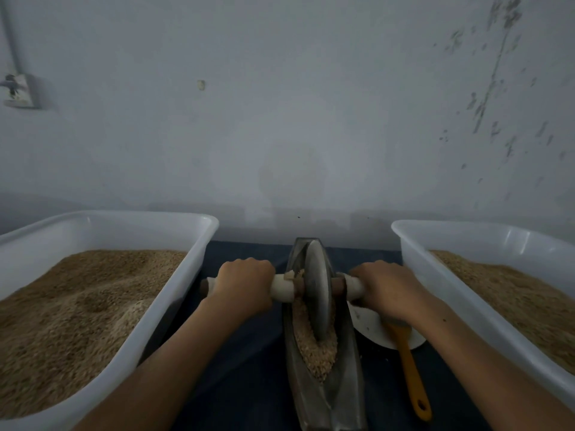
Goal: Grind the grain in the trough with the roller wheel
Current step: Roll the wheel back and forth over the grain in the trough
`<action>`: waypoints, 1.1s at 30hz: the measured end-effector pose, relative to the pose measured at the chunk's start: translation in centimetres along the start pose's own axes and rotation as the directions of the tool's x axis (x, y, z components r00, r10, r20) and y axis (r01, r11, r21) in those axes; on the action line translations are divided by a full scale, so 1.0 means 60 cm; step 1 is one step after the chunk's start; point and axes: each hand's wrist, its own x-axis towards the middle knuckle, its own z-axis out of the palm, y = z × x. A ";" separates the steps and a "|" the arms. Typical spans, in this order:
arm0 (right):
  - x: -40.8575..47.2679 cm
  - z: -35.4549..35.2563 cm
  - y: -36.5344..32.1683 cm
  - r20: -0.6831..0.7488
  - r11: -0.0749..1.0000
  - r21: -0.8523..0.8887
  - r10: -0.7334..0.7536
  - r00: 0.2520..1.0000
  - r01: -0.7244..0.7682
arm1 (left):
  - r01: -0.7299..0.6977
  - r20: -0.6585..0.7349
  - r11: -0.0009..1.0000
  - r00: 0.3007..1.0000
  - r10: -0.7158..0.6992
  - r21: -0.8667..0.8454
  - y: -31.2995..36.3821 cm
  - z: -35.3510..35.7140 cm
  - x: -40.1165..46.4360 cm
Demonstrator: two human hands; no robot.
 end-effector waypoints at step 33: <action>0.002 0.004 -0.001 -0.050 1.000 -0.018 0.005 0.999 -0.006 | 0.026 -0.069 1.000 0.997 -0.025 0.014 0.008 0.000 -0.003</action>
